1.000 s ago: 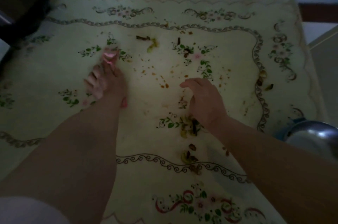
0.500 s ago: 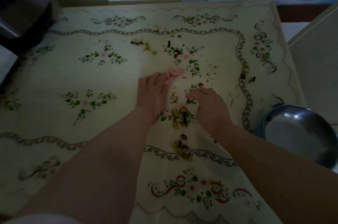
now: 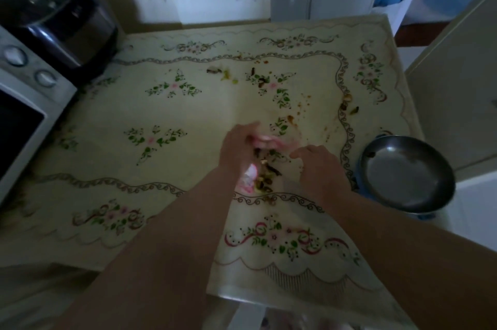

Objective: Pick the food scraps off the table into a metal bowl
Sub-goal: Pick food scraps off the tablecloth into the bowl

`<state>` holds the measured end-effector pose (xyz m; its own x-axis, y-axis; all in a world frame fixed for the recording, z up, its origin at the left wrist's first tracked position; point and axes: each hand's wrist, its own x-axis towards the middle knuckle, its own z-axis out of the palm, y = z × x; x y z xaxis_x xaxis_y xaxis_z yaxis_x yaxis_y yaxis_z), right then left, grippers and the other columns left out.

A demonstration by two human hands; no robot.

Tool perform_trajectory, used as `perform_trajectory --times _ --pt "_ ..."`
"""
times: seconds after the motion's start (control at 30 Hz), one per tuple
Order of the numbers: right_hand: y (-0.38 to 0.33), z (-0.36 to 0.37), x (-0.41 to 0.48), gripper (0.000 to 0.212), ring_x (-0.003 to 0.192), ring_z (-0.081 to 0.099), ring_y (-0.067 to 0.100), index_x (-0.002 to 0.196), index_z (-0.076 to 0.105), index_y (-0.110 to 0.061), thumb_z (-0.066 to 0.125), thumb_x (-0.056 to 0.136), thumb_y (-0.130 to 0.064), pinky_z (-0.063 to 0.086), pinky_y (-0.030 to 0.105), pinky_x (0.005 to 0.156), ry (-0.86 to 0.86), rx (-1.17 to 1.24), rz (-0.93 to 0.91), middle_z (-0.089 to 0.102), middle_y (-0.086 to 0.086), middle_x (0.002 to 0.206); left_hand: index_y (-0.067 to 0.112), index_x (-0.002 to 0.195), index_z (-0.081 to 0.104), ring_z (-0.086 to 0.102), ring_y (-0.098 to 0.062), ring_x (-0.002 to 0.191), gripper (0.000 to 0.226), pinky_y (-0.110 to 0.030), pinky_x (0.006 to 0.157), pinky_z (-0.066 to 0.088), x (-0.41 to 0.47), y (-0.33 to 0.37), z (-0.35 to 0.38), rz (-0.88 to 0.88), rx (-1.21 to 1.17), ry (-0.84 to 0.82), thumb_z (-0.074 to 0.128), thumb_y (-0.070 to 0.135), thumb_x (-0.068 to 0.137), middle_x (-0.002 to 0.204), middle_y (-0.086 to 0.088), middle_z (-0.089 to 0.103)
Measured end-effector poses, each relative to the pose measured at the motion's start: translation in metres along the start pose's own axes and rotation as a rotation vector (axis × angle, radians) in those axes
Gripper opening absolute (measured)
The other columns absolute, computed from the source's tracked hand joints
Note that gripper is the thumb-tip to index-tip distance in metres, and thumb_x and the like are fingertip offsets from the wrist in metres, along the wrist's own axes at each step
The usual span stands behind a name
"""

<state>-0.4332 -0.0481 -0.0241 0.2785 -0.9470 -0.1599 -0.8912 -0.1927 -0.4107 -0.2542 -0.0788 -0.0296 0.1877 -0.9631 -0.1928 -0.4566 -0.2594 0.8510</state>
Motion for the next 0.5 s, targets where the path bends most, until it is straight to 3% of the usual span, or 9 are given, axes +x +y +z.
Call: perform_trajectory --times 0.03,0.1,0.13,0.17,0.23,0.27,0.3,0.37,0.5 --pt "0.001 0.000 -0.003 0.051 0.121 0.046 0.021 0.132 0.052 -0.022 0.049 0.087 0.002 0.041 0.033 0.101 -0.008 -0.005 -0.005 0.053 0.001 0.133 0.001 0.101 0.071 0.064 -0.026 0.090 0.031 -0.037 0.091 0.052 -0.006 0.002 -0.014 -0.026 -0.153 0.109 0.051 0.024 0.092 0.091 -0.014 0.067" --pt "0.004 0.001 -0.007 0.050 0.123 0.045 0.021 0.134 0.050 -0.021 0.047 0.089 0.000 0.042 0.034 0.100 -0.028 -0.028 0.005 0.052 0.001 0.134 -0.006 0.092 0.068 0.067 -0.036 0.095 0.039 -0.042 0.100 0.048 -0.015 -0.006 -0.041 -0.146 -0.432 0.165 0.053 0.030 0.086 0.094 -0.027 0.068" --pt "0.006 0.002 -0.010 0.048 0.123 0.045 0.021 0.134 0.049 -0.021 0.045 0.090 -0.002 0.041 0.034 0.100 -0.039 -0.046 0.015 0.051 0.002 0.135 -0.004 0.094 0.065 0.066 -0.039 0.101 0.036 -0.046 0.103 0.045 -0.022 -0.016 -0.051 -0.232 -0.425 0.171 0.055 0.029 0.087 0.102 -0.032 0.065" --pt "0.009 0.004 -0.013 0.046 0.123 0.046 0.022 0.134 0.048 -0.019 0.043 0.092 -0.003 0.042 0.034 0.100 -0.048 -0.063 0.023 0.051 0.002 0.135 0.003 0.102 0.061 0.063 -0.037 0.106 0.030 -0.046 0.103 0.043 -0.029 -0.025 -0.061 -0.338 -0.273 0.185 0.058 0.029 0.088 0.108 -0.031 0.062" --pt "0.013 0.010 -0.019 0.043 0.121 0.046 0.023 0.133 0.049 -0.016 0.040 0.093 -0.004 0.042 0.035 0.100 -0.082 -0.092 0.033 0.050 0.004 0.134 0.025 0.119 0.051 0.053 -0.030 0.109 0.037 -0.039 0.091 0.042 -0.052 -0.052 -0.076 -0.519 0.594 0.173 0.059 0.044 0.088 0.108 -0.018 0.057" --pt "0.014 0.011 -0.021 0.041 0.121 0.046 0.023 0.132 0.049 -0.015 0.040 0.093 -0.004 0.042 0.035 0.100 -0.101 -0.103 0.034 0.050 0.005 0.133 0.028 0.132 0.045 0.048 -0.032 0.113 0.051 -0.040 0.092 0.041 -0.064 -0.062 -0.080 -0.523 0.887 0.163 0.053 0.054 0.089 0.114 -0.016 0.052" --pt "0.016 0.012 -0.021 0.040 0.121 0.045 0.023 0.130 0.049 -0.014 0.040 0.092 -0.004 0.043 0.035 0.100 -0.115 -0.110 0.032 0.049 0.005 0.132 0.028 0.144 0.035 0.043 -0.036 0.119 0.064 -0.042 0.096 0.039 -0.074 -0.070 -0.080 -0.527 0.915 0.148 0.047 0.060 0.089 0.124 -0.019 0.046" --pt "0.019 0.012 -0.019 0.038 0.119 0.046 0.022 0.128 0.050 -0.014 0.041 0.092 -0.005 0.045 0.034 0.098 -0.121 -0.102 0.028 0.050 0.005 0.129 0.026 0.153 0.019 0.036 -0.042 0.126 0.077 -0.047 0.102 0.036 -0.082 -0.072 -0.065 -0.524 0.754 0.151 0.042 0.063 0.090 0.136 -0.024 0.034" --pt "0.020 0.009 -0.019 0.036 0.116 0.050 0.023 0.127 0.051 -0.014 0.040 0.093 -0.007 0.046 0.036 0.096 -0.119 -0.073 0.028 0.053 0.005 0.125 0.022 0.154 0.015 0.046 -0.037 0.116 0.070 -0.042 0.096 0.043 -0.081 -0.053 -0.015 -0.364 0.927 0.105 0.044 0.049 0.096 0.130 -0.020 0.037"
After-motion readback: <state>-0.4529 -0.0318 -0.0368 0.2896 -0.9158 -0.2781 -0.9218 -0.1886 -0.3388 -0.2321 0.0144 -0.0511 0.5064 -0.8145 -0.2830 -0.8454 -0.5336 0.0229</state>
